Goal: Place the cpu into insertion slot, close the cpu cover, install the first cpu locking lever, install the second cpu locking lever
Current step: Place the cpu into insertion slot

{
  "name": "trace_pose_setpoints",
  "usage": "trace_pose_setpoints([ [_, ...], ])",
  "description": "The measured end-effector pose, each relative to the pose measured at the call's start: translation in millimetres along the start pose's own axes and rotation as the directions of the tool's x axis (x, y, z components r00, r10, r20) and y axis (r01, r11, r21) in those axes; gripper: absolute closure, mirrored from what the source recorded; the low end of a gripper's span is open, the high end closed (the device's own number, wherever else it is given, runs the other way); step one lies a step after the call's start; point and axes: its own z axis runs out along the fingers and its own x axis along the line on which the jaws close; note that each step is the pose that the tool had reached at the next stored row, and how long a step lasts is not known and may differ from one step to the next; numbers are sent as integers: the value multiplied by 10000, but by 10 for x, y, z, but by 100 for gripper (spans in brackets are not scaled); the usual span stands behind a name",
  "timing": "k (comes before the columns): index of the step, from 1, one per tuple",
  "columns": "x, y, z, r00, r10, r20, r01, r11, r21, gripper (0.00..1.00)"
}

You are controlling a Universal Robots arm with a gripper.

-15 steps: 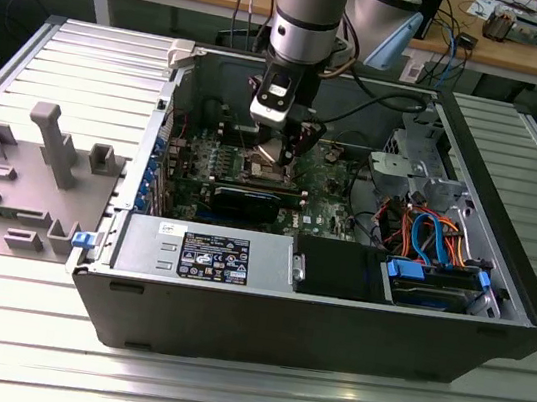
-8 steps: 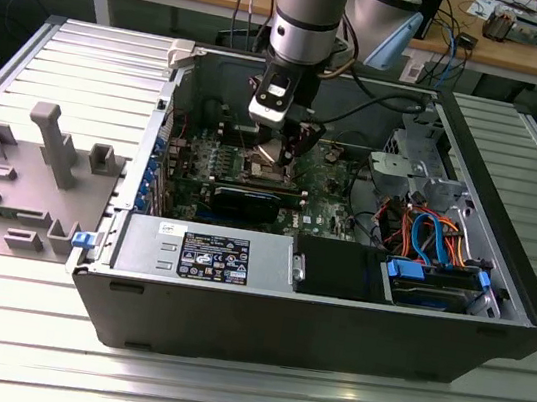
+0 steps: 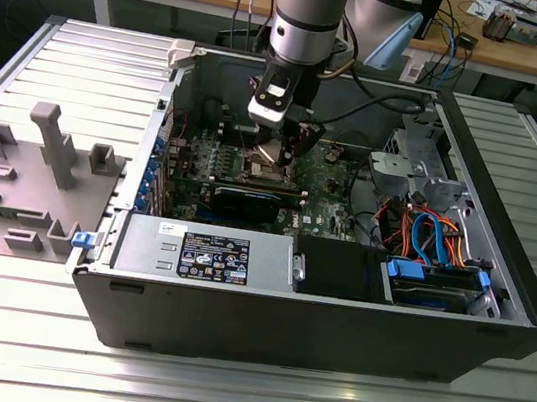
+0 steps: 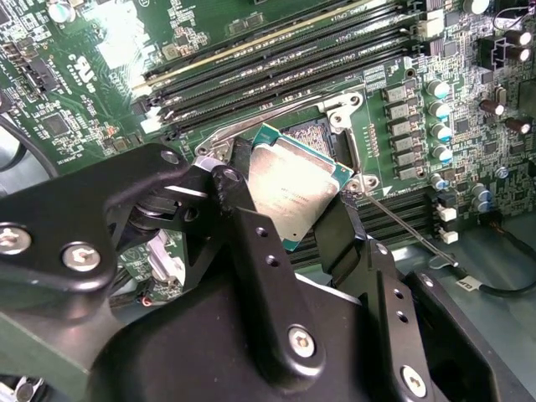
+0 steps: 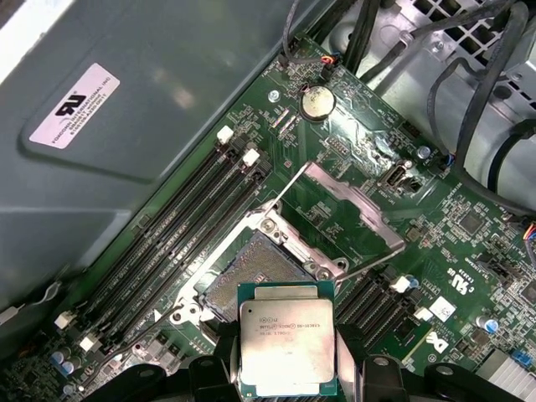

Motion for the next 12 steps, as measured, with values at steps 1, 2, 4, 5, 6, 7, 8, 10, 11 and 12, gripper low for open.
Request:
trace_pose_setpoints([
  [1,0,0,0,10000,15,1,-15,10000,0,45],
  [2,0,0,1,10000,27,1,-27,10000,0,45],
  [4,0,0,2,10000,51,1,-51,10000,-1,45],
  [5,0,0,2,10000,62,1,-62,10000,-1,45],
  [6,0,0,3,10000,73,1,-73,10000,-1,45],
  [7,0,0,3,10000,86,1,-86,10000,-1,45],
  [8,0,0,3,10000,99,1,-99,10000,-1,45],
  [10,0,0,4,9999,123,2,-123,9999,-1,45],
  [11,0,0,4,9999,131,2,-131,9999,-2,45],
  [12,0,0,5,9999,145,2,-145,9999,-2,45],
])
